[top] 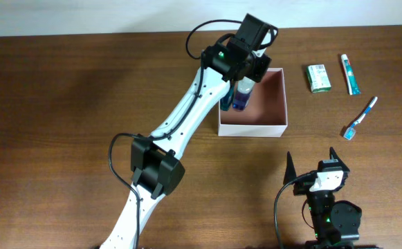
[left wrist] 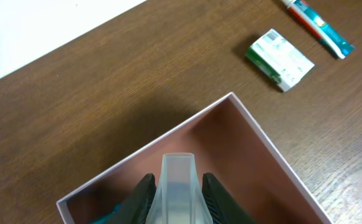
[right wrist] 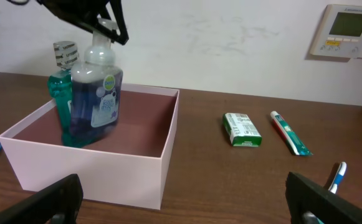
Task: Pack container
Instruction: 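Lower the soap bottle into the box beside the mouthwash and open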
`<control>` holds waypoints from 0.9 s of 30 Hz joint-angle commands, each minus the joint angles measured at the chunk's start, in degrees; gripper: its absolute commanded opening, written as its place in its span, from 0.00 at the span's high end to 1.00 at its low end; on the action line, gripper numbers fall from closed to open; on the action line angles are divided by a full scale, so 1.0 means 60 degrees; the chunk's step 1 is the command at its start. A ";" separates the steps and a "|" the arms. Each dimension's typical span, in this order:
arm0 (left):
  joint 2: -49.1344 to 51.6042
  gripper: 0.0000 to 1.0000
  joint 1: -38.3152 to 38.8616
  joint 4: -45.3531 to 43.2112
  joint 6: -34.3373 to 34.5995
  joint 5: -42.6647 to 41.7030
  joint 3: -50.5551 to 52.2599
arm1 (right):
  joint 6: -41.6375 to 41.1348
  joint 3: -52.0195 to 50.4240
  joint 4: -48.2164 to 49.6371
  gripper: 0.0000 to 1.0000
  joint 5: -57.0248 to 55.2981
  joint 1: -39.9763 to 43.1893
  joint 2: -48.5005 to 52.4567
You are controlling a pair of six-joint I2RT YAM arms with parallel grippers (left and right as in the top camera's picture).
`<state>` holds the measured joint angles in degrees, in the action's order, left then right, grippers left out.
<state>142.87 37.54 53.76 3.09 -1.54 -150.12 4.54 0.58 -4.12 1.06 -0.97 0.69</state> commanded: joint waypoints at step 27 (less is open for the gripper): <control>-0.0058 0.67 -0.0036 0.0291 0.0124 -0.0106 -0.0306 | -0.0011 -0.0044 -0.0058 0.01 -0.0044 -0.0087 -0.0062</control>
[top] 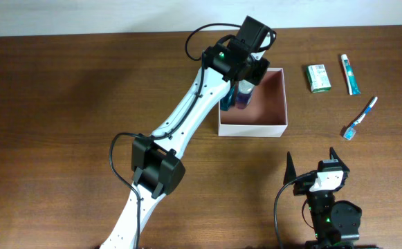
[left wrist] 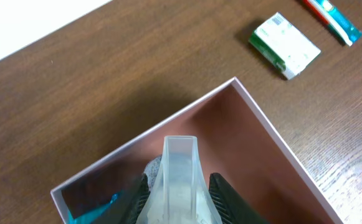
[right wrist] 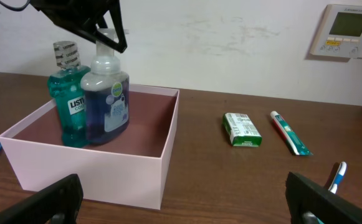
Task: Pack container
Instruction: 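Lower the soap bottle into the box beside the mouthwash and open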
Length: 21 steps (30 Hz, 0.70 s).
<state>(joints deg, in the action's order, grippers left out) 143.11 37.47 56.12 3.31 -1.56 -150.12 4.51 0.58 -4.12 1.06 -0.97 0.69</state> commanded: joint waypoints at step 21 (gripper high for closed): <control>-0.0098 0.56 -0.0244 -0.0084 0.0087 -0.0106 -0.0306 | -0.0007 -0.0044 -0.0058 0.01 -0.0044 -0.0087 -0.0062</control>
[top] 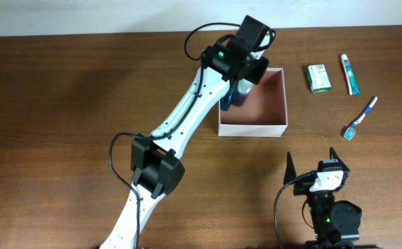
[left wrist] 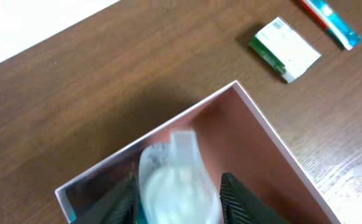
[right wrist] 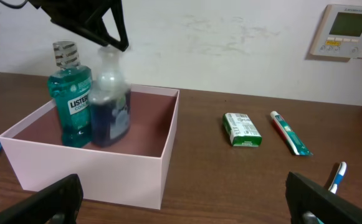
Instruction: Pack container
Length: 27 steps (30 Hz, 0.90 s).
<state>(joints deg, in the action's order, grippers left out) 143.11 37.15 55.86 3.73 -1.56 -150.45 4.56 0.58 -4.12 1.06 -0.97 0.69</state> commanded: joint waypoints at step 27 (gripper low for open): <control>-0.1351 0.02 -0.1504 0.0940 -0.0120 0.0794 -0.3231 | -0.0015 -0.0044 -0.0058 0.01 -0.0044 -0.0087 -0.0062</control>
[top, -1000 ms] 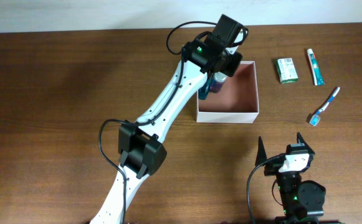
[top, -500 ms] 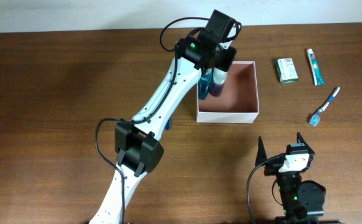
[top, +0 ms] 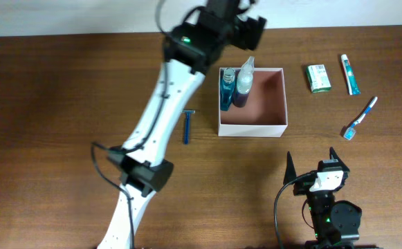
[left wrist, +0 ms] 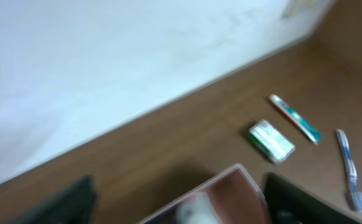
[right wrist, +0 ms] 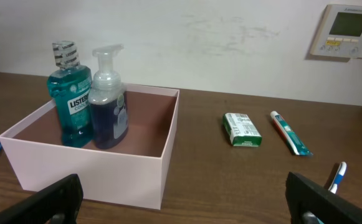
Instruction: Pack container
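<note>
The pink open box (top: pixel 252 128) holds a teal mouthwash bottle (top: pixel 227 88) and a blue pump soap bottle (top: pixel 242 84), both upright at its left end; the right wrist view shows them as the mouthwash (right wrist: pixel 70 102) and the soap bottle (right wrist: pixel 109 106). My left gripper (top: pixel 248 29) is raised above the box's far edge, open and empty; in its blurred wrist view the gripper (left wrist: pixel 179 190) has wide-spread fingers over the box rim (left wrist: pixel 230 177). My right gripper (top: pixel 315 169) rests open near the front edge.
On the table right of the box lie a green soap carton (top: pixel 317 77), a toothpaste tube (top: pixel 350 74) and a toothbrush (top: pixel 360 117). A blue razor (top: pixel 186 126) lies left of the box. The left arm reaches over the table's left middle.
My left gripper, which stood open around the soap bottle's pump inside the box, is now raised clear of it. The soap bottle stands alone beside the mouthwash. The razor now shows.
At first my left gripper was shut on the soap bottle, tilted in the box beside the mouthwash. The bottle then stood upright between the jaws. The jaws then stood wider apart, and now the gripper is lifted away. The right arm stayed still.
</note>
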`<control>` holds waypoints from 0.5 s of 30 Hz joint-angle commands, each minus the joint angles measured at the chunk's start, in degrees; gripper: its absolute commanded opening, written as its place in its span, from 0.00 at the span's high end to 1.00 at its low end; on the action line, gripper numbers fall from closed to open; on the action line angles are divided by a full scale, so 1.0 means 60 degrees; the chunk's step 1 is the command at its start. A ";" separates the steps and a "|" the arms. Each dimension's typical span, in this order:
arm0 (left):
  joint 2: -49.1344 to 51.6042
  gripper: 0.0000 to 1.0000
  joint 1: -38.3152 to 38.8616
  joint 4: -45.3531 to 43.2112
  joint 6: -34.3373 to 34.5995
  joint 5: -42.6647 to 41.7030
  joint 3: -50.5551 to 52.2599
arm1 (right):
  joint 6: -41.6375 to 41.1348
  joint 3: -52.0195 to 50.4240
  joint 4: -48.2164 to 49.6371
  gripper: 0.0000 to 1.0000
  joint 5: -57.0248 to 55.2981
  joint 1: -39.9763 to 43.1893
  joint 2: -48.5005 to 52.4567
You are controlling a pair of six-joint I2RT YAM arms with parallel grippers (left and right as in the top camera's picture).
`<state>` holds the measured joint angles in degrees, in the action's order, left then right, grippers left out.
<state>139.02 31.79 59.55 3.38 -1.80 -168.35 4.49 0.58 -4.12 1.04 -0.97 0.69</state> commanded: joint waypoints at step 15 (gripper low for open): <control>-0.0976 0.01 -0.4266 0.4408 0.0860 0.1810 -0.0219 | -0.0004 -0.0044 -0.0058 0.01 -0.0040 -0.0087 -0.0062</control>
<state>134.15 9.76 83.94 5.13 8.01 -169.29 4.56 0.58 -4.12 1.04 -0.97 0.69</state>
